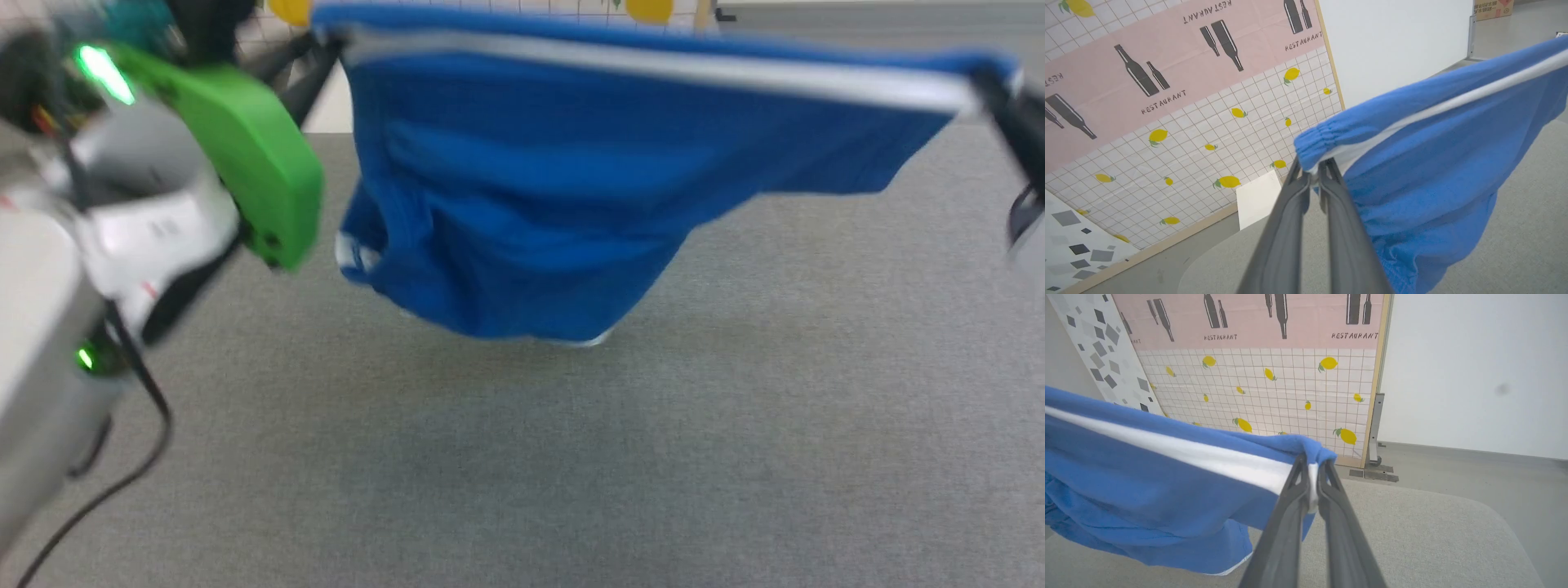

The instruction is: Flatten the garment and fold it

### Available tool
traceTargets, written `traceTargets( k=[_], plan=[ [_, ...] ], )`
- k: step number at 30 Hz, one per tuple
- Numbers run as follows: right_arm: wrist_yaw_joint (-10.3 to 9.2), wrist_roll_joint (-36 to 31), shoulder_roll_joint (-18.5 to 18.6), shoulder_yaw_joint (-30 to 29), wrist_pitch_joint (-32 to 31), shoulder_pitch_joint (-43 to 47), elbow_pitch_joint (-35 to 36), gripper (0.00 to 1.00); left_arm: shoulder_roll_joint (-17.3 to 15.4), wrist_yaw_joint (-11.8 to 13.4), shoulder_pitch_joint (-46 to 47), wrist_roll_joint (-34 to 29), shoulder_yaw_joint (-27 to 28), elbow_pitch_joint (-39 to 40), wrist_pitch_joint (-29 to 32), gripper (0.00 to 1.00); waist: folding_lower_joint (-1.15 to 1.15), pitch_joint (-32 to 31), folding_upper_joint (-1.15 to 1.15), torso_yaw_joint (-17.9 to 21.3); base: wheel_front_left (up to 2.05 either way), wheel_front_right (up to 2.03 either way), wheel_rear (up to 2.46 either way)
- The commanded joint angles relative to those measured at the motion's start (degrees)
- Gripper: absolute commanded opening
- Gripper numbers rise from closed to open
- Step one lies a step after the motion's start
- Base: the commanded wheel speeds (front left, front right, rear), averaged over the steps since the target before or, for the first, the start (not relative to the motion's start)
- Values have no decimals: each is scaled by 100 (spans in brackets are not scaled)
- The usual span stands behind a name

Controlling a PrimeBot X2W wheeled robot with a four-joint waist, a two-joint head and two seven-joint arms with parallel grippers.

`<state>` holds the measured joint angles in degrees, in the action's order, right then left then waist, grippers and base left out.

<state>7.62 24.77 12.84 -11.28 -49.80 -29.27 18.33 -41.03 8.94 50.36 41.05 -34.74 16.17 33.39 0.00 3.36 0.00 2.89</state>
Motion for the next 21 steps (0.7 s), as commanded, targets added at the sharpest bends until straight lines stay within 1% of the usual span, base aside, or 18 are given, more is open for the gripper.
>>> traceTargets(
  k=[1, 4, 7, 10, 16, 19, 21],
  plan=[
    [-13, -10, 76, -128, -98, -234, -15, 0, -134, -22, 244, -3, 119, -134, 84, 0, 0, -38, 0, 47, 0, 0, 0],
    [-13, -3, 110, -99, -266, -618, -21, 0, -143, -134, 566, 44, 175, -246, 219, 0, 0, -19, 0, 88, 0, 0, 0],
    [-13, -30, 260, 30, -376, -922, -24, 0, -172, -247, 820, 73, 195, -324, 345, 0, 0, 73, 0, 123, 0, 0, 0],
    [-13, -12, 412, 151, -437, -1184, -64, 0, -159, -296, 1003, 178, 222, -409, 508, 0, 0, 259, 0, 147, 0, 0, 0],
    [-13, 55, 930, 464, -277, -2035, -500, 0, -110, -484, 1671, 424, 354, -760, 873, 0, 0, 1103, 0, 234, 0, 0, 0],
    [-13, 80, 1254, 704, 26, -2693, -940, 0, -60, -671, 2276, 382, 373, -1072, 1035, 0, 0, 1714, 0, 289, 0, 0, 0],
    [-13, 110, 1375, 864, 265, -3205, -1297, 0, 8, -799, 2739, 297, 371, -1342, 1101, 0, 0, 2117, 0, 337, 0, 0, 0]
  ],
)
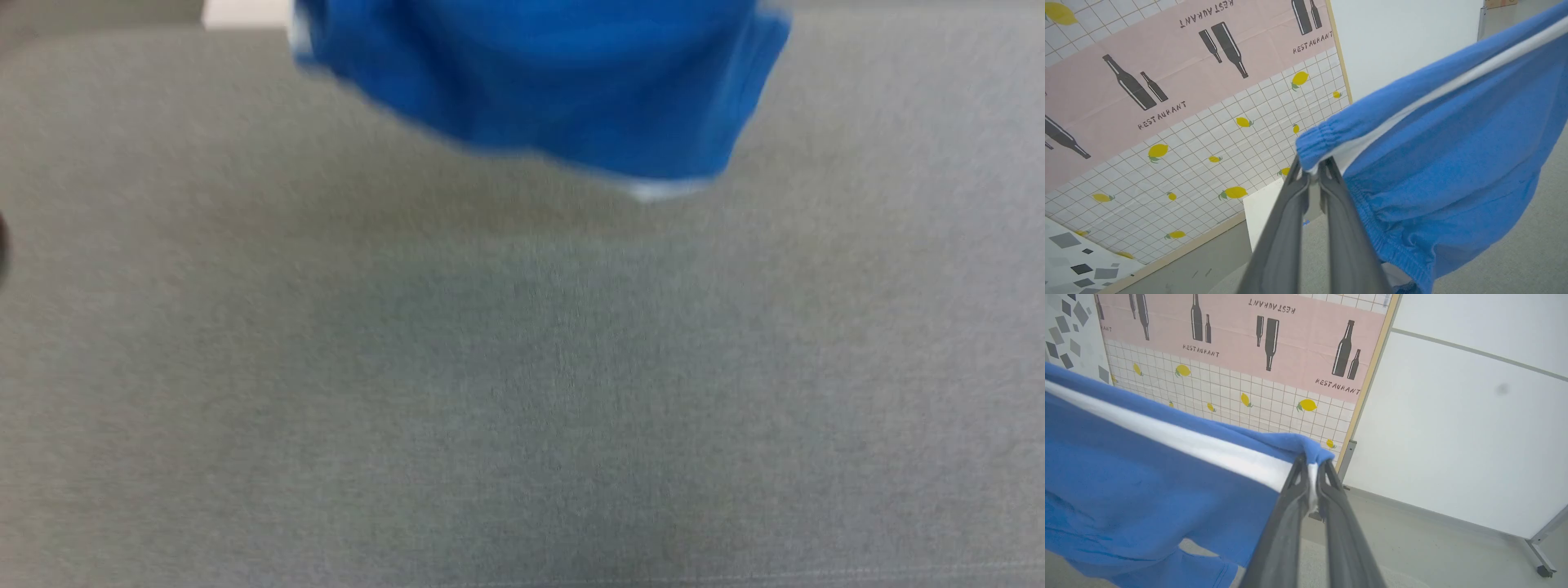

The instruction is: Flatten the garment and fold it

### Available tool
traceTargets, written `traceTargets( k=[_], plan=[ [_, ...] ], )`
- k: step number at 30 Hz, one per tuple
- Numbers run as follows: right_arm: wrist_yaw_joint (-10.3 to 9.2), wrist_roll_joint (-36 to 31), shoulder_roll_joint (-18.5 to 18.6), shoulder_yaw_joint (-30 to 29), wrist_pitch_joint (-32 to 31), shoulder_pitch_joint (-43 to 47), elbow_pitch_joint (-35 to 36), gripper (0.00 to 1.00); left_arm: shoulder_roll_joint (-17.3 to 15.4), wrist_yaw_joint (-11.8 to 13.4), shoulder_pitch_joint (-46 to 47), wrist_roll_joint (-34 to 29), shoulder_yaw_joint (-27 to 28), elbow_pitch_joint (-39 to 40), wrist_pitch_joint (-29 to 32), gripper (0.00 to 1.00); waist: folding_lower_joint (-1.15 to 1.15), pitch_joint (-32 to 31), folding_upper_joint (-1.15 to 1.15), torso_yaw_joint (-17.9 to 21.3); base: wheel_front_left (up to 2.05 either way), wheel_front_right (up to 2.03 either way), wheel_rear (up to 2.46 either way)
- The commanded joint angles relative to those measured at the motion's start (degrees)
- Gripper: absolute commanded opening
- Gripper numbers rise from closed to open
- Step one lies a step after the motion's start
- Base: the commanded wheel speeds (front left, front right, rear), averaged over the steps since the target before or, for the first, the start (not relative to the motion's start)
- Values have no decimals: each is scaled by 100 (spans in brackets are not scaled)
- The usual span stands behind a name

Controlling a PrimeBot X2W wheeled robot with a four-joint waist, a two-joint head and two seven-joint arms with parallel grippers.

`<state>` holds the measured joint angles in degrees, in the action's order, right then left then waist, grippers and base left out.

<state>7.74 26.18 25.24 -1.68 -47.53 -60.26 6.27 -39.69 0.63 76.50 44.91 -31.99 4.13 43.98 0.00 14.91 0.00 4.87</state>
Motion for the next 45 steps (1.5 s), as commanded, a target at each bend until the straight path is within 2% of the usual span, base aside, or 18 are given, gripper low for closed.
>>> traceTargets(
  k=[1, 4, 9, 15, 18, 21, 26, 34, 40, 45],
  plan=[
    [-25, -28, 173, -7, 166, -339, -263, 0, -89, -25, 332, -149, 87, -282, 46, 0, 0, 1118, 0, 165, 0, 0, 0],
    [-25, -99, 249, 265, 653, -1172, -924, 0, 82, -183, 1033, -374, 44, -862, 17, 0, 0, 1610, 0, 240, 0, 0, 0],
    [-25, -409, 114, 491, 1577, -2467, -2072, 0, 462, -301, 2104, -786, -7, -1940, -303, 0, 0, 2192, 0, 305, 0, 0, 0],
    [-25, -828, -185, 590, 2614, -3499, -3227, 0, 886, -124, 2918, -1239, 15, -2985, -1112, 0, 0, 2526, 0, 313, 0, 0, 0],
    [-25, -960, -339, 621, 2947, -3764, -3655, 0, 1033, -11, 3109, -1370, 40, -3423, -1520, 0, 0, 2619, 0, 296, 0, 0, 0],
    [-25, -983, -489, 743, 3207, -3773, -3986, 0, 1159, -3, 3057, -1403, 17, -3774, -1876, 0, 0, 2639, 0, 270, 0, 0, 0],
    [-25, -885, -548, 993, 3426, -3362, -4320, 0, 1347, -55, 2503, -1253, -33, -4106, -2229, 0, 0, 2536, 0, 168, 0, 0, 0],
    [-25, -449, -396, 1710, 3571, -1759, -4271, 0, 1556, -95, 498, -921, -272, -3974, -2717, 0, 0, 1931, 0, 3, 0, 0, 0],
    [-25, 137, 120, 2373, 3291, -201, -3632, 0, 1579, 23, -1325, -661, -545, -3349, -2830, 0, 0, 1275, 0, -115, 0, 0, 0],
    [-25, 693, 668, 2708, 2850, 1073, -2966, 0, 1382, 270, -2618, -548, -723, -2681, -2861, 0, 0, 749, 0, -125, 0, 0, 0]
  ],
)
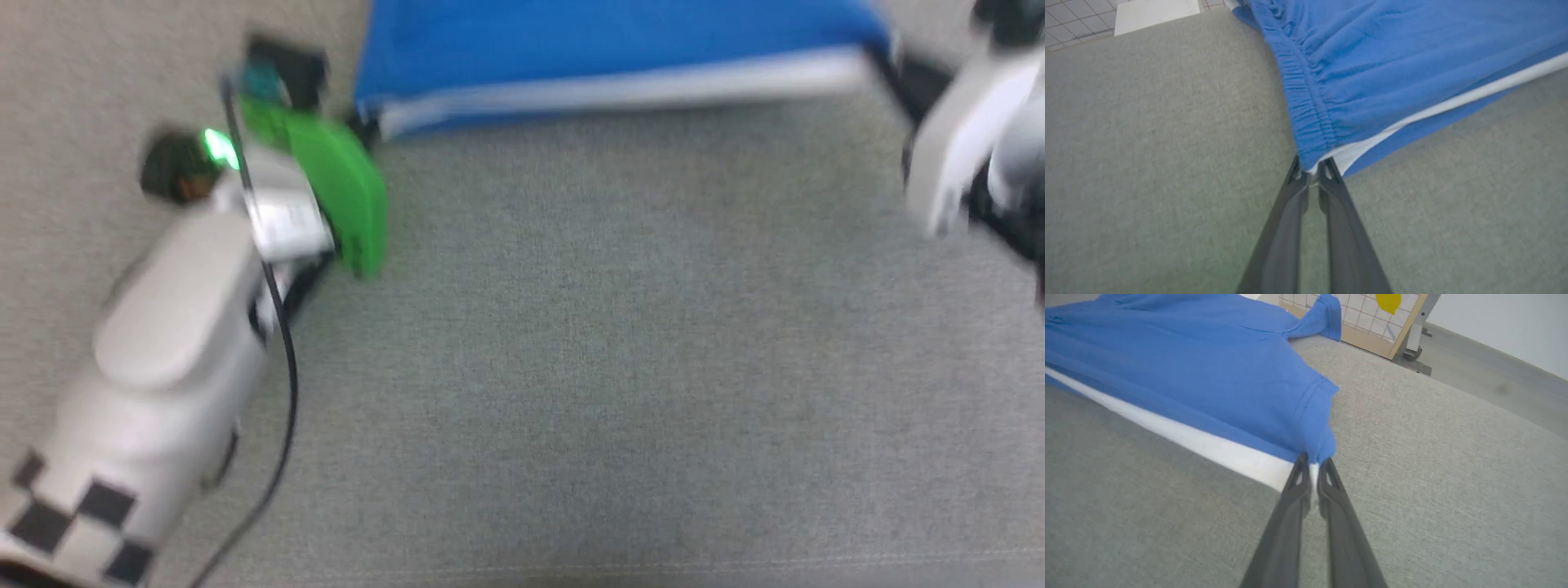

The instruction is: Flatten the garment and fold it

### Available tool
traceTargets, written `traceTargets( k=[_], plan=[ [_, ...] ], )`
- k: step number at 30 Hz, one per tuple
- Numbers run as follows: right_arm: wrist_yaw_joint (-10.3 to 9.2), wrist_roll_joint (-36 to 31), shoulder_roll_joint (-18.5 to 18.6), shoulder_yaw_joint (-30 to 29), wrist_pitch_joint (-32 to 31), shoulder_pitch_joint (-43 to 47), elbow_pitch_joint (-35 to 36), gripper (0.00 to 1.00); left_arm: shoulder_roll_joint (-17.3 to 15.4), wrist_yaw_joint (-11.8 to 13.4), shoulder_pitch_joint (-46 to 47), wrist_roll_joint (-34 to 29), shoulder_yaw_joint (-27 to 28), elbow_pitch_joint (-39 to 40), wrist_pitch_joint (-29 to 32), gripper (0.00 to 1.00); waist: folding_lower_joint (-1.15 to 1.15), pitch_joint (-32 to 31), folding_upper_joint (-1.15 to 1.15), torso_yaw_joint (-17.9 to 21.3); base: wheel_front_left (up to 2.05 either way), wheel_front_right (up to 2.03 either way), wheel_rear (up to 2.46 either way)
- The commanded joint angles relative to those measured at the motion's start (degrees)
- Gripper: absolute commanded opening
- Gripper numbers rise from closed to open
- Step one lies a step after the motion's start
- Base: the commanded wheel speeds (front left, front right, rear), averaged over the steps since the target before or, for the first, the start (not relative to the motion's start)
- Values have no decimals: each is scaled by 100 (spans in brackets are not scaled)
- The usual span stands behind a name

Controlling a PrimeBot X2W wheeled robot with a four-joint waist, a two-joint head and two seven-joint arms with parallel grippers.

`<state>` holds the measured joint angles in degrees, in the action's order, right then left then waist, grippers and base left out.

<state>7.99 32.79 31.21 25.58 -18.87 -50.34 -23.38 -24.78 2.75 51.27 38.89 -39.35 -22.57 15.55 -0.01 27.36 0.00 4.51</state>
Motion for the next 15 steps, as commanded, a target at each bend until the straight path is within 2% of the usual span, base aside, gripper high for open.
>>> traceTargets(
  k=[1, 6, 15],
  plan=[
    [-50, 127, 161, -5, -118, 288, 109, 0, -157, 89, -286, 58, -33, 118, 0, 0, 1, -565, 0, -88, 0, 0, 0],
    [-50, 528, 548, -61, -613, 1430, 654, 0, -419, 379, -1243, 111, -163, 830, 24, 0, 1, -965, 0, -94, 0, 0, 0],
    [-50, 749, 699, -751, -1233, 3351, 1553, 0, -700, 989, -2678, 315, -228, 1916, -38, 0, 1, -1613, 0, -197, 0, 0, 0]
  ],
)
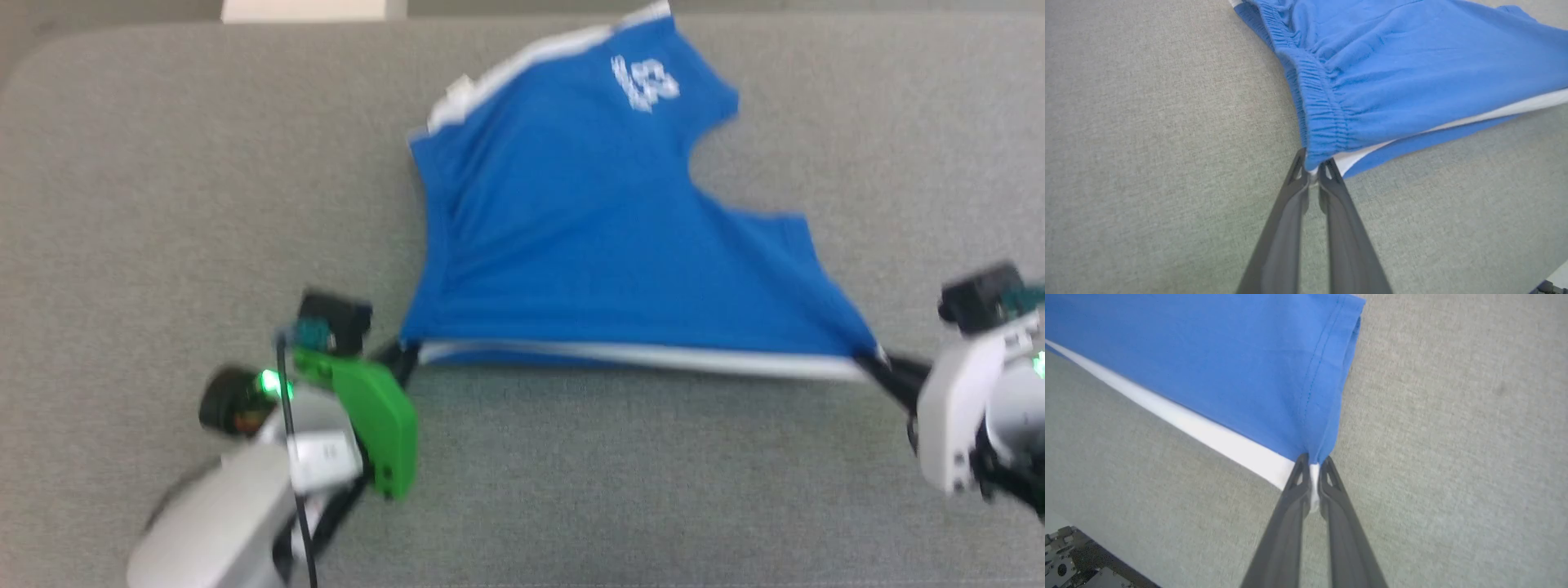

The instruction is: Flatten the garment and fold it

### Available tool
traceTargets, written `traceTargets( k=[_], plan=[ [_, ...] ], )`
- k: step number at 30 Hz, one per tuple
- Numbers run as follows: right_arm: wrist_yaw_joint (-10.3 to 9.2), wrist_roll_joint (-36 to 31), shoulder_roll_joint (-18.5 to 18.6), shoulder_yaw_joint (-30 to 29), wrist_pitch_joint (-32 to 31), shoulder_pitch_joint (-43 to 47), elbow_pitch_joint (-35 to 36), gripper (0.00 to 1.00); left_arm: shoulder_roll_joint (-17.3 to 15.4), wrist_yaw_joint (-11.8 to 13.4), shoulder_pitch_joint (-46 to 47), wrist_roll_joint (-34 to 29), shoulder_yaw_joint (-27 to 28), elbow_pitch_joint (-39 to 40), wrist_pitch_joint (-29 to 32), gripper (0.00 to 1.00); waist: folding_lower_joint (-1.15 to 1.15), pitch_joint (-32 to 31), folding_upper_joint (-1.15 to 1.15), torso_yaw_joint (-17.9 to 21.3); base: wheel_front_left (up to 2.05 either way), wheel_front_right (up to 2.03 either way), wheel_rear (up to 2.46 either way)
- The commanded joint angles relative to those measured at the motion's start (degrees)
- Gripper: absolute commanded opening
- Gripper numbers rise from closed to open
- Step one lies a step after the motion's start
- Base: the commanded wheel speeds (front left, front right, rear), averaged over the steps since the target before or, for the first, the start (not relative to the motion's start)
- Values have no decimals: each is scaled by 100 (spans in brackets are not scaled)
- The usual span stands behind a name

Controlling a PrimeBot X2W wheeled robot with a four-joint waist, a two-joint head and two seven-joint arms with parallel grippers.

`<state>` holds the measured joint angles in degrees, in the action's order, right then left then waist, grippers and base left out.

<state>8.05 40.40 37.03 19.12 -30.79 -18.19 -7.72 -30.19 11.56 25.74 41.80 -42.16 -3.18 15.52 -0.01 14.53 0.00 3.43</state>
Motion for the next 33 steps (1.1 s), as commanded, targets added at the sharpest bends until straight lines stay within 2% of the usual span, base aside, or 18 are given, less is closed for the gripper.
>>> traceTargets(
  k=[1, 7, 12, 16, 23, 29, 33],
  plan=[
    [-56, -30, 134, -183, -103, 325, 105, 0, -180, 160, -267, 40, 33, 76, -42, 0, 1, -386, 0, -103, 0, 0, 0],
    [-56, -105, 190, -786, -588, 1645, 899, 0, -329, 404, -1174, 147, -181, 755, -41, 0, 1, -678, 0, -186, 0, 0, 0],
    [-56, -122, 105, -1382, -1080, 2662, 1507, 0, -514, 409, -1758, 205, -469, 1238, 72, 0, 1, -716, 0, -247, 0, 0, 0],
    [-56, -205, -64, -1841, -1143, 2938, 1874, 0, -590, 377, -1895, 182, -596, 1426, 121, 0, 1, -651, 0, -294, 0, 0, 0],
    [-56, -224, -303, -2326, -1296, 2401, 2306, 0, -474, 429, -1429, 31, -472, 1615, 146, 0, 1, -355, 0, -424, 0, 0, 0],
    [-56, -178, -373, -2555, -1687, 1319, 2348, 0, -302, 369, -701, -158, -411, 1841, 354, 0, 1, 182, 0, -642, 0, 0, 0],
    [-56, -260, -351, -2501, -1977, 455, 2216, 0, -178, 279, -206, -236, -360, 1904, 483, 0, 1, 568, 0, -825, 0, 0, 0]
  ],
)
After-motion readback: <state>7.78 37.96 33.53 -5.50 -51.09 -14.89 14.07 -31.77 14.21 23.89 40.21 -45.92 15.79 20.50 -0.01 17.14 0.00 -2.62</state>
